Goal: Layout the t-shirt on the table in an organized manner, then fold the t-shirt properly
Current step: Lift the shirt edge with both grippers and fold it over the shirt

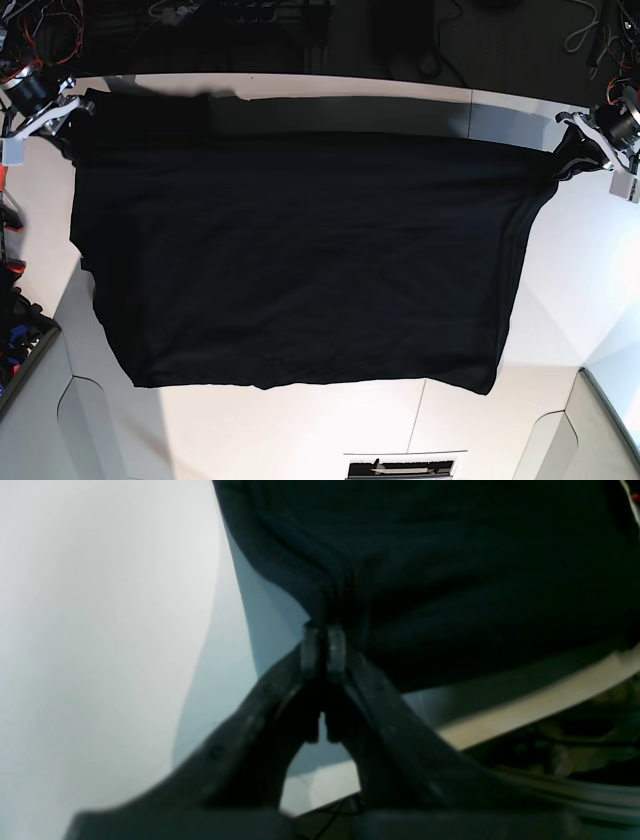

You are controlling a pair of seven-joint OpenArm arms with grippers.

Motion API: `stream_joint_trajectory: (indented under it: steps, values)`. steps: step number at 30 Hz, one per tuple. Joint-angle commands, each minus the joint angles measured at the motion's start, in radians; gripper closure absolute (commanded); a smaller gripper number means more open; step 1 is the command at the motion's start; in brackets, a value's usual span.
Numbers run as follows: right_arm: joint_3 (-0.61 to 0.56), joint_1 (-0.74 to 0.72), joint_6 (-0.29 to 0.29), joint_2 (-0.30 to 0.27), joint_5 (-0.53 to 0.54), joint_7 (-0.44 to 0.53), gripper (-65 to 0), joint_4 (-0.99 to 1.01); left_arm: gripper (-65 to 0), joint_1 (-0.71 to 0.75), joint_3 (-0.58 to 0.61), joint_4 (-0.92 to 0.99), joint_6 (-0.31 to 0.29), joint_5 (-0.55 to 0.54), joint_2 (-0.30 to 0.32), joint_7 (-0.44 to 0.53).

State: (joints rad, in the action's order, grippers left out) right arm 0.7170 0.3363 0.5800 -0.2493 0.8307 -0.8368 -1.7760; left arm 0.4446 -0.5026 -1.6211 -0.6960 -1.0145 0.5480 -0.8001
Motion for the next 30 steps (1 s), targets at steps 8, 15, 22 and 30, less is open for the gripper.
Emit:
stream_joint_trajectory:
  steps: [8, 15, 22, 30]
  values:
    - [0.007, -0.191, 0.001, -0.105, -0.017, 0.029, 0.0, 0.042, 0.0, -0.105, -0.007, 0.006, -0.002, 0.082, 0.02, 0.071]
    - [-0.037, -0.341, 0.001, -0.122, -0.02, 0.04, 0.0, 0.174, 0.0, -0.253, 0.096, 0.084, -0.002, 0.133, 0.02, 0.102]
    - [-0.149, -0.467, 0.0, -0.119, -0.094, 0.074, 0.0, 0.31, 0.0, -0.406, 0.238, 0.23, -0.002, 0.277, 0.019, 0.199]
    - [-0.271, -0.563, 0.0, -0.119, -0.215, 0.134, 0.0, 0.436, 0.0, -0.559, 0.244, 0.413, -0.002, 0.294, 0.016, 0.217]
